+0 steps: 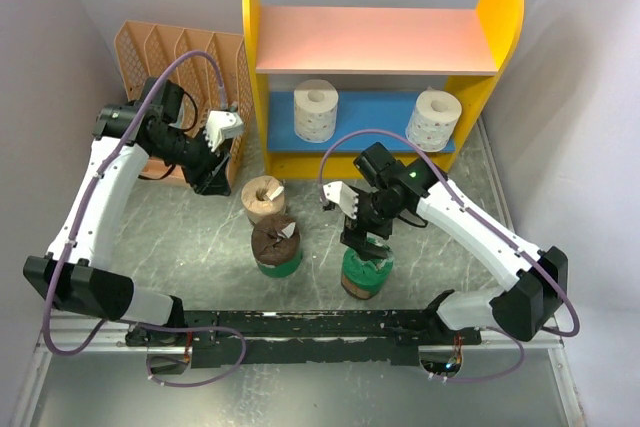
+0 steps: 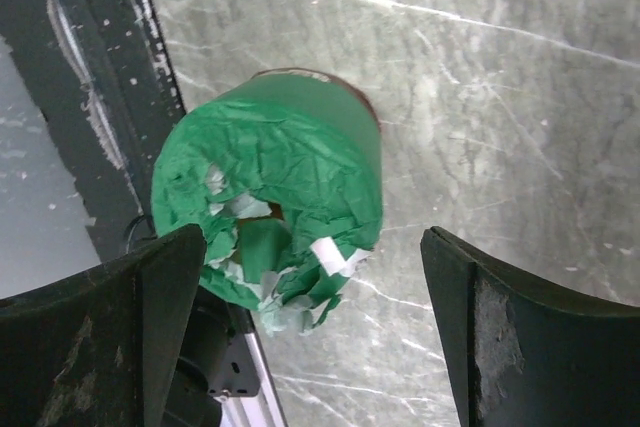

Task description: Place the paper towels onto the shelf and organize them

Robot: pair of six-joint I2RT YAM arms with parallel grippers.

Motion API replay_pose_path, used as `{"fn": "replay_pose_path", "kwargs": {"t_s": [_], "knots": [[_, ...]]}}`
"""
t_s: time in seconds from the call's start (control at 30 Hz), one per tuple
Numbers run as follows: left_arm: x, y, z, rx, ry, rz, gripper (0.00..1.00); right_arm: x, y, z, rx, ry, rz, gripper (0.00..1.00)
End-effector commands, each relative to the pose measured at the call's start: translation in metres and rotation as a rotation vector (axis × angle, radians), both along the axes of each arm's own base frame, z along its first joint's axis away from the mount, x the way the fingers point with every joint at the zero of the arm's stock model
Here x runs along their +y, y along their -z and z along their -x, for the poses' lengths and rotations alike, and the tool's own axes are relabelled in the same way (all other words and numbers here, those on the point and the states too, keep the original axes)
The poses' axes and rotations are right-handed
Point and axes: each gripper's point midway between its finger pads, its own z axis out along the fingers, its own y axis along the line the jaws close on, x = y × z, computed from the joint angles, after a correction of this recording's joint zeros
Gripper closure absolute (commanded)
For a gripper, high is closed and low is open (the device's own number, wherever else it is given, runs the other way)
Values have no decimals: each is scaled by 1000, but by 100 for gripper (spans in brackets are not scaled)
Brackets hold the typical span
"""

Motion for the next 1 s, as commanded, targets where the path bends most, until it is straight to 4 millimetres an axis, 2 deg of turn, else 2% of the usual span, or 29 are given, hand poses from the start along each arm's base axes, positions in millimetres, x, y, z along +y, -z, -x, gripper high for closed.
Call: {"fn": "replay_pose_path", "kwargs": {"t_s": [0.0, 0.2, 0.4, 0.6, 0.83, 0.97], "knots": [[-2, -2, 10, -6, 35, 0, 37, 3, -2, -19, -105, 38, -9, 11], [-2, 20, 18, 40, 62, -82, 34, -9, 12, -27, -149, 42, 57, 14], [-4, 24, 20, 18, 64, -109, 34, -11, 19, -24, -134, 43, 67, 15], [-5, 29, 22, 27, 71, -115, 34, -15, 34, -9, -60, 30, 83, 17], [-6, 29, 22, 21, 73, -116, 33, -13, 46, -1, -1, 12, 88, 26], [-5, 29, 22, 14, 69, -122, 34, -12, 45, -5, -14, 13, 88, 34]]}}
